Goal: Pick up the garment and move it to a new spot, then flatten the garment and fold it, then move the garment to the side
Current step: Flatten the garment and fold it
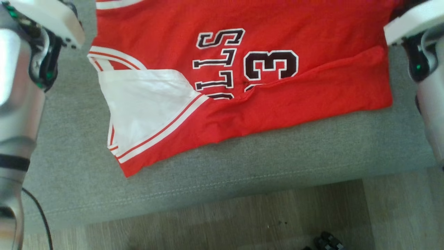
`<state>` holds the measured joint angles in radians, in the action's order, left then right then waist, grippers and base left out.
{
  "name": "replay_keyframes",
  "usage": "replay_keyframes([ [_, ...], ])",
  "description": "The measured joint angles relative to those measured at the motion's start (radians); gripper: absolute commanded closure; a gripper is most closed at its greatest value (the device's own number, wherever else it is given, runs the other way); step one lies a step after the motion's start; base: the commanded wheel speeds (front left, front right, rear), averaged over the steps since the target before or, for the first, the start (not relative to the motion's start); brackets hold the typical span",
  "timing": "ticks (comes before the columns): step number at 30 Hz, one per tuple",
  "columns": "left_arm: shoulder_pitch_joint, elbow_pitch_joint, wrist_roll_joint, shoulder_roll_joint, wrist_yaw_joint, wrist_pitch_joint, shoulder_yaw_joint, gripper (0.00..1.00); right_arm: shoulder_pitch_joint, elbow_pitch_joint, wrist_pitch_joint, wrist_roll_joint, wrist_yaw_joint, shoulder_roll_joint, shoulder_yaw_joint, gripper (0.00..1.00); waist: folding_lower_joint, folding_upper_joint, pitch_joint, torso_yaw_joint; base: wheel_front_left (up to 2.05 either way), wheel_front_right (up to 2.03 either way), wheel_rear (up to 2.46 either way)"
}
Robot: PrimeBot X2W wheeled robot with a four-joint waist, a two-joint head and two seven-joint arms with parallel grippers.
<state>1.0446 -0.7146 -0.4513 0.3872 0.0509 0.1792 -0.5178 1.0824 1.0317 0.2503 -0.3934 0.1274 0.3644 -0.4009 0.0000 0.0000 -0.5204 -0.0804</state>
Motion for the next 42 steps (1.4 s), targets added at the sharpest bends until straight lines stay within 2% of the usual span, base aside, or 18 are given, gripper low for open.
replay_keyframes([
  [4,-0.038,0.045,0.0,0.027,0.021,-0.001,-0.025,1.0,-0.063,-0.052,0.0,0.031,0.0,0.006,0.027,1.0,0.0,0.0,0.026,0.006,0.0,0.0,0.0],
  [10,-0.127,0.155,0.001,0.087,0.021,-0.019,-0.047,1.0,-0.146,-0.11,0.0,0.038,0.0,0.016,0.054,1.0,0.0,0.0,0.07,0.014,0.0,0.0,0.0],
  [15,-0.229,0.286,0.0,0.144,0.019,-0.066,-0.068,1.0,-0.22,-0.149,0.0,0.038,0.0,0.03,0.068,1.0,0.0,0.0,0.106,0.024,0.0,0.0,0.0],
  [17,-0.306,0.374,0.0,0.189,0.018,-0.11,-0.091,1.0,-0.259,-0.151,0.0,0.033,0.0,0.041,0.061,1.0,0.0,0.0,0.124,0.03,0.0,0.0,0.0],
  [26,-0.493,0.602,-0.045,0.298,0.007,-0.234,-0.121,1.0,-0.304,-0.144,-0.006,0.0,0.0,0.084,-0.029,1.0,0.0,0.0,0.163,0.045,0.0,0.0,0.0],
  [33,-0.578,0.705,-0.069,0.361,0.003,-0.314,-0.153,1.0,-0.317,-0.142,-0.021,-0.014,0.0,0.118,-0.092,1.0,0.0,0.0,0.182,0.051,0.0,0.0,0.0],
  [42,-0.667,0.793,-0.152,0.401,0.03,-0.418,-0.207,1.0,-0.347,-0.132,-0.06,0.002,0.0,0.17,-0.224,0.98,0.0,0.0,0.213,0.046,0.0,0.0,0.0],
])
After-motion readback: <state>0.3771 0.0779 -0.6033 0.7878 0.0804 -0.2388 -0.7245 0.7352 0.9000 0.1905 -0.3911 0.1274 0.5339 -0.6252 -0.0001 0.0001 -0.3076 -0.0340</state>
